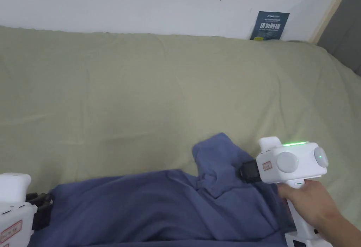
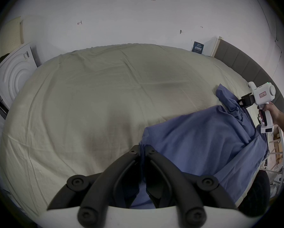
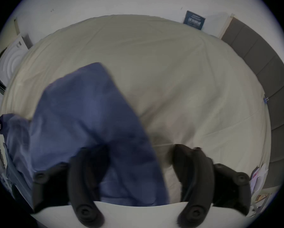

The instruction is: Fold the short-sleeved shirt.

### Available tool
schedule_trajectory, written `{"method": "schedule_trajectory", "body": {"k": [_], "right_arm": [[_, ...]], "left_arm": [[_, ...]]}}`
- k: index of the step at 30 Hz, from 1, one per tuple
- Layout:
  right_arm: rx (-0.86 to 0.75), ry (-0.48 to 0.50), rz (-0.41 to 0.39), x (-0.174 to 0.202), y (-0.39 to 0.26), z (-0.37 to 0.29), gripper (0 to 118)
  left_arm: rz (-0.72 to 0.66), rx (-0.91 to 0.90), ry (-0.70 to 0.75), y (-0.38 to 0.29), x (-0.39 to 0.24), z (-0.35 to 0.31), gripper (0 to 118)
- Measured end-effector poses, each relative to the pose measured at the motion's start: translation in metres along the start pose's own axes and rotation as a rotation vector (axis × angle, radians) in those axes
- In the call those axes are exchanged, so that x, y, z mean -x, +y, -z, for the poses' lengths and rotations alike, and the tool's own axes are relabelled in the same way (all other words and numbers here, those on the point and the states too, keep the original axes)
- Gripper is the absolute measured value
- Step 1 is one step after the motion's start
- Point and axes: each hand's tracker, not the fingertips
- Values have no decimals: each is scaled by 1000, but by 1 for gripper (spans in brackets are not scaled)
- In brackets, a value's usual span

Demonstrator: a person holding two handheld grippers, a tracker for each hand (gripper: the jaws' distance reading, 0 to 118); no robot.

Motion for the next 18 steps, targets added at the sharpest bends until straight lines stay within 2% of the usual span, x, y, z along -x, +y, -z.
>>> {"method": "schedule_trajectory", "body": {"k": [1,3,5,7,11,14,17,18], "right_arm": [[-46,-75,-1,8,-4,-10,70],[-50,15,-28,19,-13,-20,1],[-82,-72,-92,32,-21,-35,1],[-103,-30,-113,32,-26,-48,1],[-215,-43,-103,22,-32,-92,1],[-345,-14,-110,11,-55,-150,1],[-438,42,-124,0,-94,-209,1],[-459,21,-125,-1,-110,-225,1]], "left_arm": [[6,2,7,0,-1,1,1],[10,11,7,1,-1,4,1],[5,13,7,1,-1,5,1],[-25,12,1,3,5,8,1],[-61,19,30,5,16,-5,1],[-91,-30,29,-1,18,-45,1],[-52,-133,3,-20,10,-107,1],[-55,-143,6,-30,8,-126,1]]}}
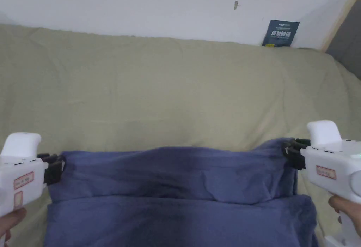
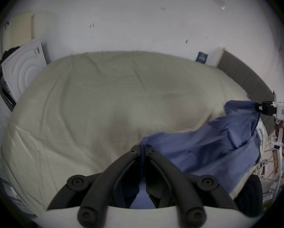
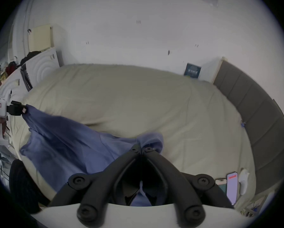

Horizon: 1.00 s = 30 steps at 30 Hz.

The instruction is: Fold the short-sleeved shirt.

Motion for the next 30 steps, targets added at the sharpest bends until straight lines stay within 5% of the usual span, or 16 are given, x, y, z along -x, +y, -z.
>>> {"method": "schedule_trajectory", "body": {"k": [6,15,16,18,19,21,23,26,28,30], "right_arm": [[-30,-34,58,4,-80,-82,1],[178,-91,129,9,-185,-43,3],[144,-88,148,8,-183,-46,12],[127,-62,215,5,-175,-57,97],[127,-31,239,6,-172,-66,118],[-13,-23,222,20,-167,-101,118],[-107,-25,217,37,-160,-141,118],[-296,4,194,73,-163,-195,118],[-405,-74,132,97,-167,-222,118],[-446,-86,121,114,-168,-239,107]], "left_arm": [[-33,10,-14,-69,-4,-67,1],[3,150,3,-135,-13,-30,2],[5,136,8,-130,-14,-34,12],[10,13,24,-124,-6,-48,93],[-5,-17,2,-119,-7,-61,118],[-3,-184,-89,-109,-22,-113,117],[-49,-212,-7,-118,-32,-160,118],[-13,-538,20,-140,-51,-213,118],[51,-655,110,-153,-67,-237,118],[90,-641,225,-165,-71,-238,118]]}}
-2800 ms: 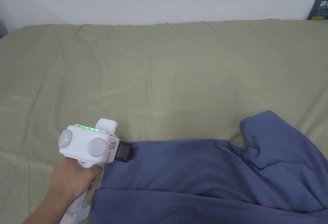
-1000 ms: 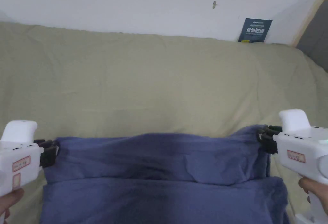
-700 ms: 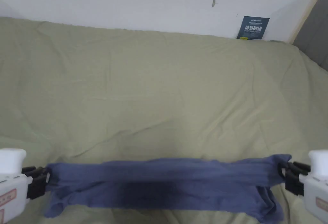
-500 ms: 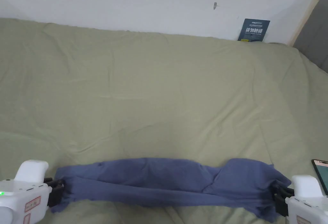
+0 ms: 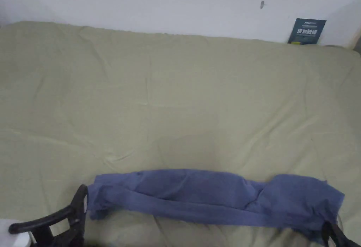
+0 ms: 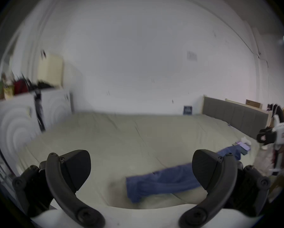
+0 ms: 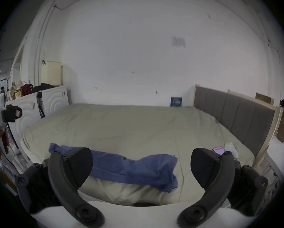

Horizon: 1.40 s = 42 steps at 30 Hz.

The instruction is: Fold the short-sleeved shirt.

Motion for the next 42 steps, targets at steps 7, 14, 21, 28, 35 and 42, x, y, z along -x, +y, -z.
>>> {"method": "schedule_trajectory", "body": {"k": [7,14,21,28,35,42], "right_arm": [[40,70,-8,10,14,-4,0],[106,15,-42,18,11,-7,0],[152,-10,-67,22,7,-14,0],[167,-16,-102,29,17,-6,0],[158,8,-113,36,25,-1,0],[163,34,-94,37,22,0,0]], "left_arm": [[100,133,8,0,-16,9,3],[-104,381,-100,-13,14,52,0],[-575,749,-458,-88,84,140,118],[-817,908,-535,-171,105,218,118],[-1358,820,-649,-228,111,250,118],[-1134,1109,-412,-231,70,245,4]]}}
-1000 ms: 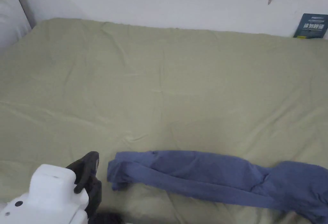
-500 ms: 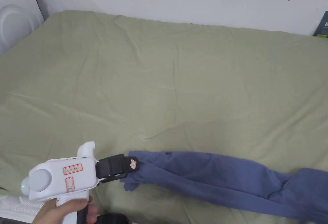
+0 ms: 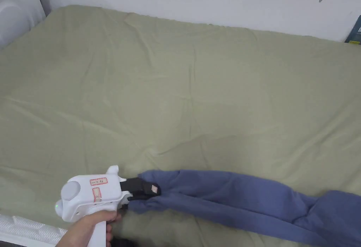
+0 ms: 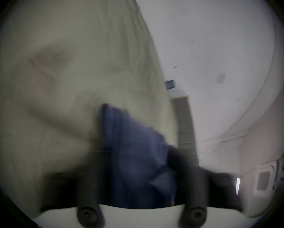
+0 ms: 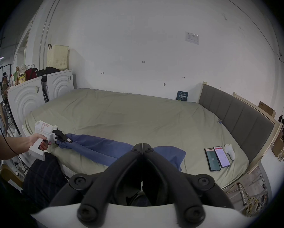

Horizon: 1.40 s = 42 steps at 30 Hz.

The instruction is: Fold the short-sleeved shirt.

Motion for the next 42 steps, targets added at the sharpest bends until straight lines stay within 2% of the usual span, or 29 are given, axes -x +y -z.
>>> {"method": "schedule_trajectory", "body": {"k": [1,5,8,11,15,19,21,23,27,31,34,35,36,37,38,42], "right_arm": [[2,4,2,0,-1,-1,0],[0,0,0,-3,-2,-5,0],[1,1,14,-6,-3,-4,0],[-2,-2,21,-10,-4,-4,0],[-20,-1,30,-13,-4,-7,0],[-28,4,24,-13,-9,-6,0],[-27,15,16,-12,-12,-5,0],[-27,25,20,-12,-13,-2,0],[-34,41,41,-12,-17,-2,0],[-50,61,110,-15,-26,-8,0],[-55,52,129,-16,-31,-15,0],[-63,50,138,-17,-32,-18,0],[-79,62,160,-20,-33,-23,0],[-93,77,180,-23,-34,-27,0],[-98,77,181,-25,-34,-30,0],[-96,68,177,-31,-36,-28,0]], "left_arm": [[62,-43,-178,14,-5,-3,4],[215,-114,41,7,-38,-17,3],[211,-144,20,3,-53,-26,3],[328,-265,146,0,-73,-41,2],[320,-389,286,8,-82,-71,2],[414,-406,450,7,-97,-100,3],[463,-413,445,0,-107,-102,3],[578,-407,467,-26,-137,-91,3],[724,-294,370,-76,-187,-37,3],[762,-230,398,-107,-202,49,3],[729,-231,441,-104,-190,92,5],[715,-222,446,-100,-186,97,18],[671,-205,422,-96,-182,97,49],[614,-160,367,-92,-181,91,89],[586,-140,315,-92,-183,83,118],[687,-315,196,-94,-215,6,118]]}}
